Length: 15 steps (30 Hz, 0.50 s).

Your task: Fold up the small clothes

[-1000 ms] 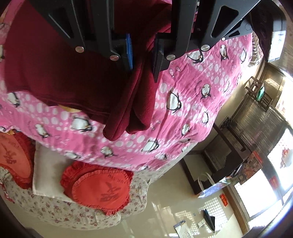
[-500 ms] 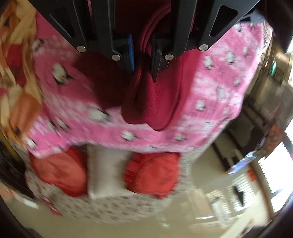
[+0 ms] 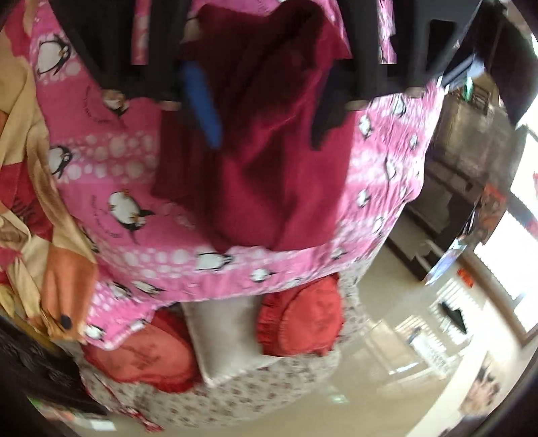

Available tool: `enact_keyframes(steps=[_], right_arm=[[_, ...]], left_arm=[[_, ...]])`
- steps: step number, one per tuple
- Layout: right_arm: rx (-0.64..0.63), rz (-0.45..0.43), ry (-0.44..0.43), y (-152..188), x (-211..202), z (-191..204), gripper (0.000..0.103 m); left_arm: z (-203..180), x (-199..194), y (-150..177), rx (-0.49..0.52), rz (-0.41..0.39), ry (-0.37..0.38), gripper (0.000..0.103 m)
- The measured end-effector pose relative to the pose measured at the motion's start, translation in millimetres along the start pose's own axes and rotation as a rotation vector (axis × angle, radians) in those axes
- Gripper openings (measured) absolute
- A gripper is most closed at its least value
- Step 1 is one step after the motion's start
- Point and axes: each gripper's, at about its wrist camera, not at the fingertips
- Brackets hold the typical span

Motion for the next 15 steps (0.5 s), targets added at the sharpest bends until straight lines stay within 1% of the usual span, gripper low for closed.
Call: enact_keyframes(steps=[1, 2, 3, 4, 6, 8, 9, 11, 12, 14, 15], right_arm=[[-0.032, 0.034, 0.006, 5.3, 5.8, 7.1, 0.064], [-0.057, 0.052, 0.024, 12.0, 10.4, 12.6, 0.059], [-0.091, 0.062, 0.071, 21.0, 14.0, 16.1, 0.036], [-0.104, 0.049, 0.108, 26.8, 13.9, 14.5, 0.019], [-0.076, 0.023, 0.126, 38.1, 13.0, -0.1, 0.018], [-0.021, 0.065, 0.135, 48.9, 22.1, -23.8, 0.017], [0.006, 0.069, 0.135, 53.9, 25.2, -34.6, 0.017], [0.044, 0.084, 0.082, 58.6, 27.6, -44.5, 0.017], [0.045, 0.076, 0.059, 59.2, 24.2, -45.0, 0.017], [0.04, 0.035, 0.004, 54.9, 9.6, -42.0, 0.017], [0.046, 0.013, -0.017, 51.4, 3.1, -41.3, 0.022]], left_arm=[[-1.6, 4.0, 4.3, 0.003, 0.008, -0.013, 0.053], [-2.1, 9.5, 7.3, 0.008, 0.017, -0.019, 0.053], [-2.8, 16.2, 10.2, 0.011, 0.033, -0.022, 0.053], [-3.2, 21.6, 14.8, 0.014, 0.046, -0.021, 0.053], [-4.3, 33.9, 23.0, 0.018, 0.074, -0.019, 0.053], [-7.7, 43.9, 31.9, 0.022, 0.107, -0.025, 0.053], [-9.4, 46.7, 35.8, 0.022, 0.123, -0.022, 0.053], [-12.0, 45.8, 37.4, 0.017, 0.127, -0.024, 0.053], [-12.7, 42.5, 36.8, 0.017, 0.118, -0.029, 0.053], [-13.5, 36.7, 33.0, 0.02, 0.094, -0.034, 0.053], [-13.6, 34.0, 30.5, 0.021, 0.081, -0.039, 0.053]])
Point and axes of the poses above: each gripper's, at about its wrist camera, not at the fingertips, and x roughly the way its jaws point, z to its left, y to its underside, and after that the axes turned 4 degrees about x, right-handed
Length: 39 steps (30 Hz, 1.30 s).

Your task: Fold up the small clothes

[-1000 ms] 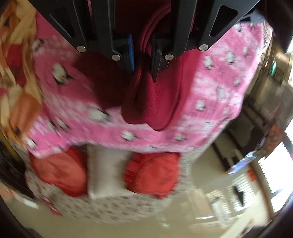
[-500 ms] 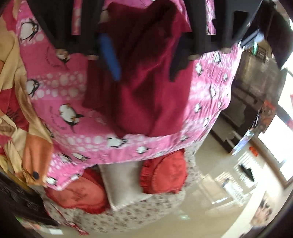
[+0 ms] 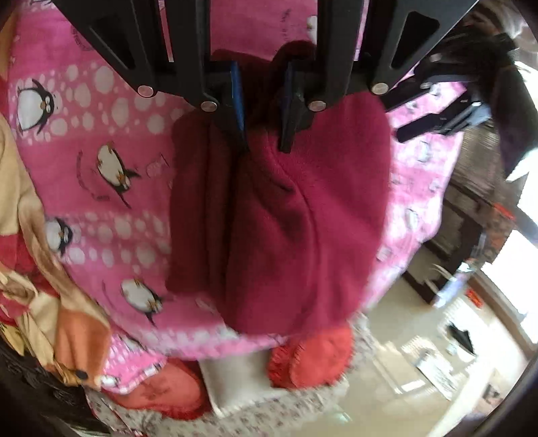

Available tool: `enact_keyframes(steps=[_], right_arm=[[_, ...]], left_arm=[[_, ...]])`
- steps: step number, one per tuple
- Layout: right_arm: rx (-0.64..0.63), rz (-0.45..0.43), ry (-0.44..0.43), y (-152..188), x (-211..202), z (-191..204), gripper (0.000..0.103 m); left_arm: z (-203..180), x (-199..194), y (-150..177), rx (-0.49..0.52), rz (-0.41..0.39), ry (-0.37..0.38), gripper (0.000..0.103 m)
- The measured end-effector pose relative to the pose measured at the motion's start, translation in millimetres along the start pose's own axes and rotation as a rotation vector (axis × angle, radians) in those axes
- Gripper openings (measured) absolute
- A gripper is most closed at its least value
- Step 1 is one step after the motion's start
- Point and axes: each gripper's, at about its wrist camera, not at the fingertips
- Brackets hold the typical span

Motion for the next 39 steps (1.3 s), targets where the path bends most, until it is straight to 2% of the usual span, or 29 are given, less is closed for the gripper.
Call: enact_keyframes(steps=[3, 6, 13, 14, 16, 18, 20, 23, 27, 32, 34, 36, 37, 39], right_arm=[[0.032, -0.067, -0.025, -6.5, -10.6, 2.7, 0.045], [0.063, -0.075, -0.028, -14.9, -4.0, -0.9, 0.047], [0.093, -0.026, -0.047, -38.9, 40.6, -10.5, 0.046], [0.081, -0.028, -0.039, -39.2, 44.0, -10.2, 0.043], [0.062, -0.03, -0.01, -38.1, 43.1, -9.2, 0.019], [0.024, -0.052, 0.018, -37.7, 33.4, -6.9, 0.012], [-0.066, -0.088, 0.079, -39.7, 17.2, 2.9, 0.006], [-0.104, -0.097, 0.122, -45.6, 9.5, 6.3, 0.006], [-0.157, -0.063, 0.252, -40.5, 38.3, 2.7, 0.006], [-0.124, -0.061, 0.226, -37.6, 33.2, -4.9, 0.006], [-0.123, -0.054, 0.22, -38.8, 25.2, -1.6, 0.01], [-0.126, -0.053, 0.227, -37.7, 16.4, 5.9, 0.018], [-0.122, -0.062, 0.215, -36.6, 10.1, 9.3, 0.021], [-0.113, -0.082, 0.165, -34.3, -0.6, 17.4, 0.033]], left_arm=[[-0.9, 0.4, -6.7, 0.001, -0.013, -0.002, 0.053], [-3.5, 5.6, -10.0, -0.007, -0.009, -0.004, 0.053], [-9.9, 14.7, -10.6, -0.008, 0.001, -0.025, 0.053], [-10.5, 15.8, -11.2, -0.009, 0.003, -0.031, 0.053], [-11.2, 16.8, -13.0, -0.011, 0.007, -0.039, 0.053], [-12.3, 15.7, -15.1, -0.009, 0.004, -0.046, 0.053], [-13.3, 13.4, -17.5, -0.006, -0.006, -0.066, 0.053], [-10.9, 13.6, -20.1, -0.031, -0.01, -0.058, 0.053], [-6.3, 16.2, -21.1, -0.067, 0.006, -0.052, 0.053], [-5.7, 12.0, -23.1, -0.065, 0.001, -0.064, 0.053], [-5.7, 9.8, -23.3, -0.067, -0.005, -0.067, 0.053], [-5.3, 8.8, -23.5, -0.069, -0.006, -0.069, 0.053], [-5.1, 8.5, -23.6, -0.071, -0.006, -0.07, 0.053], [-5.2, 8.1, -23.8, -0.072, -0.005, -0.071, 0.053]])
Point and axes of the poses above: each gripper's, at about its wrist camera, not at the fingertips, and x roughly the way its jaws point, z to its left, y to its underside, and after that the axes turned 4 degrees about x, right-handed
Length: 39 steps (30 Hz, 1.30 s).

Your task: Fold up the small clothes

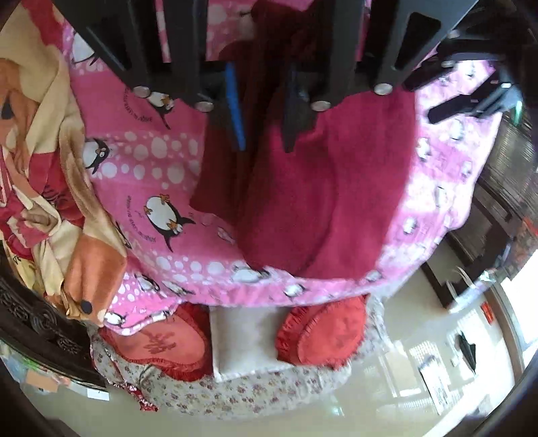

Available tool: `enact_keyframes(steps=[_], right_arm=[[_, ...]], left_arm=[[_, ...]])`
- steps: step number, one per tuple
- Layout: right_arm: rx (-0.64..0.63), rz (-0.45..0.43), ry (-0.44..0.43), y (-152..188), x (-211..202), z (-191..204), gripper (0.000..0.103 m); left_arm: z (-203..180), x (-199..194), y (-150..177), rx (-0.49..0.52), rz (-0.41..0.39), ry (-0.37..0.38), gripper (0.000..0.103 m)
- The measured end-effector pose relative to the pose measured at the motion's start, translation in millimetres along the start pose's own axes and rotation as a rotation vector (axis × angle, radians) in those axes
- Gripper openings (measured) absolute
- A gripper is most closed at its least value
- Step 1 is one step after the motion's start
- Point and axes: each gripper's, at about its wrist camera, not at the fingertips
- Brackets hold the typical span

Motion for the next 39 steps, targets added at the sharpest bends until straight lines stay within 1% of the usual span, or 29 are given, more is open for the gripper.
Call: enact_keyframes(steps=[1, 2, 5, 6, 7, 8, 9, 10, 11, 12, 14, 18, 21, 23, 24, 25, 27, 29, 32, 33, 35, 39], right_arm=[[-0.001, -0.008, -0.022, 1.1, -5.3, 5.2, 0.038], [-0.011, -0.009, -0.035, 2.7, -8.5, 11.5, 0.041], [-0.05, 0.014, -0.042, 9.5, -8.2, 27.3, 0.042], [-0.081, 0.022, -0.023, 14.3, -6.1, 32.8, 0.04], [-0.107, 0.025, 0.003, 17.8, -3.1, 34.3, 0.033], [-0.142, 0.04, 0.062, 24.0, 4.0, 35.1, 0.03], [-0.157, 0.057, 0.099, 28.1, 9.5, 32.5, 0.027], [-0.16, 0.088, 0.122, 34.3, 19.3, 25.7, 0.027], [-0.13, 0.112, 0.112, 39.9, 27.2, 15.1, 0.027], [-0.102, 0.113, 0.095, 43.0, 29.3, 7.5, 0.027], [-0.087, 0.1, 0.08, 44.1, 27.1, 2.8, 0.027], [-0.111, 0.101, 0.106, 43.2, 22.8, 11.6, 0.027], [-0.081, 0.094, 0.078, 42.2, 14.1, 13.9, 0.027], [-0.026, 0.063, 0.042, 39.7, 3.1, 11.5, 0.033], [-0.009, 0.046, 0.031, 37.3, -0.9, 9.9, 0.038], [0.005, 0.026, 0.025, 35.5, -4.3, 8.8, 0.044], [0.018, 0.006, 0.033, 31.6, -5.2, 7.5, 0.049], [0.025, 0.025, 0.023, 28.3, 0.6, 7.5, 0.049], [0.046, 0.064, 0.031, 27.4, 19.1, 5.3, 0.049], [0.05, 0.076, 0.022, 28.4, 24.2, 3.2, 0.049], [0.053, 0.064, 0.014, 31.9, 26.8, -0.3, 0.044], [0.062, 0.061, 0.015, 34.3, 26.6, -4.8, 0.043]], left_arm=[[-0.2, -0.4, 0.0, 0.0, 0.0, -0.003, 0.053], [-0.5, -0.8, 0.1, 0.002, 0.0, -0.005, 0.053], [-1.0, -3.0, 0.7, 0.006, -0.003, -0.012, 0.053], [-0.8, -3.5, 0.9, 0.005, -0.003, -0.013, 0.053], [-0.7, -4.0, 1.2, 0.004, -0.003, -0.013, 0.053], [-0.2, -4.3, 1.6, 0.002, -0.002, -0.013, 0.053], [0.1, -5.1, 2.0, 0.001, -0.001, -0.014, 0.053], [0.5, -5.6, 2.2, 0.001, -0.002, -0.016, 0.053], [0.8, -6.2, 2.5, 0.003, -0.003, -0.019, 0.053], [1.1, -6.6, 2.8, 0.004, -0.004, -0.022, 0.053], [3.1, -7.0, 3.3, 0.004, -0.003, -0.029, 0.053], [8.2, -6.5, 2.5, -0.016, -0.001, -0.03, 0.053], [13.1, -4.4, 0.8, -0.042, 0.0, -0.014, 0.053], [17.3, -2.2, -0.9, -0.062, 0.001, 0.003, 0.053], [18.9, -0.9, -1.8, -0.072, 0.002, 0.01, 0.053], [21.1, 0.8, -2.9, -0.086, 0.003, 0.021, 0.053], [25.1, 3.8, -4.8, -0.112, 0.008, 0.037, 0.053], [28.1, 6.9, -6.9, -0.135, 0.012, 0.047, 0.053], [27.6, 9.8, -8.2, -0.14, 0.013, 0.041, 0.053], [26.9, 10.4, -8.1, -0.138, 0.014, 0.039, 0.053], [25.9, 11.2, -7.7, -0.133, 0.013, 0.04, 0.053], [24.4, 14.5, -7.8, -0.124, 0.013, 0.038, 0.055]])
Point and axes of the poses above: each gripper's, at about its wrist camera, not at the fingertips, and x roughly the way its jaws point, z to its left, y to its underside, and after that the axes turned 4 degrees about x, right-handed
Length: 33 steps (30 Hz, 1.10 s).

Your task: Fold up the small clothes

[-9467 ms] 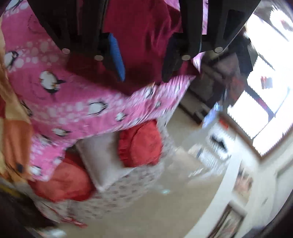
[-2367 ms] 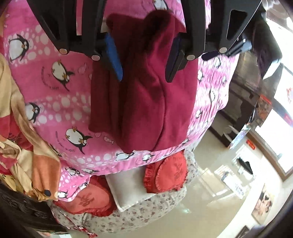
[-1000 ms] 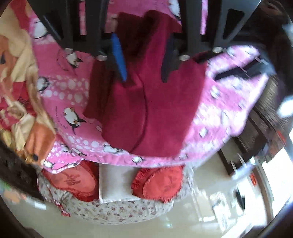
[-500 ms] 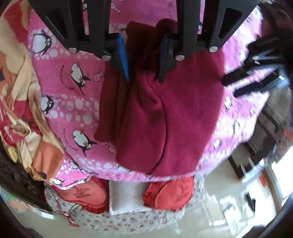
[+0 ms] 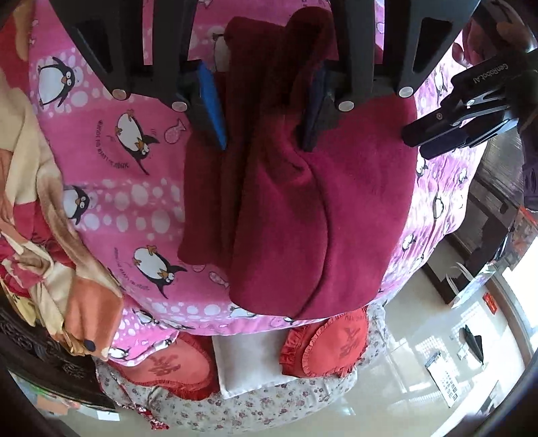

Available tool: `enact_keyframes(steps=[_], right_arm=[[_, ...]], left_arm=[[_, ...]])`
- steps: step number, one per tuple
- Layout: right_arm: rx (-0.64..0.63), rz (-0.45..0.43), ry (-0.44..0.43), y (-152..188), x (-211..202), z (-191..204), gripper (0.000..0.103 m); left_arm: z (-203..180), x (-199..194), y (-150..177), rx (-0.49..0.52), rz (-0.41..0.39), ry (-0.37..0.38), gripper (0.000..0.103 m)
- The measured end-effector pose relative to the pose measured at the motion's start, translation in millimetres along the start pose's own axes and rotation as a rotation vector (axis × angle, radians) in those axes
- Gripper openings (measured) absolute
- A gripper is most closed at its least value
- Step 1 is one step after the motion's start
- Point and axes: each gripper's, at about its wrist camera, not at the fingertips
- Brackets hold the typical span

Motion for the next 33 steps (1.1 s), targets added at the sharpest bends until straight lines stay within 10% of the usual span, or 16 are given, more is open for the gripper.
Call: enact_keyframes(steps=[12, 29, 31, 33], right_arm=[[-0.101, -0.054, 0.039, 7.0, -16.6, 14.8, 0.016], [0.029, -0.051, -0.015, 17.3, -18.2, -7.6, 0.016], [0.069, -0.067, -0.038, 13.2, -24.9, -8.8, 0.025], [0.086, -0.115, -0.021, 8.9, -31.5, -8.6, 0.058]], left_arm=[[2.8, -1.7, 3.4, -0.016, 0.0, 0.015, 0.059], [-1.5, 10.7, 2.6, -0.024, 0.003, 0.037, 0.059], [-2.4, 13.2, 2.7, -0.025, -0.002, 0.04, 0.062], [0.0, 13.8, 1.4, -0.037, -0.004, 0.057, 0.062]])
Point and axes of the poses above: each gripper's, at about its wrist camera, not at the fingertips, and x roughly the way its jaws point, z to its left, y to its underside, and after that the axes turned 4 degrees about x, right-handed
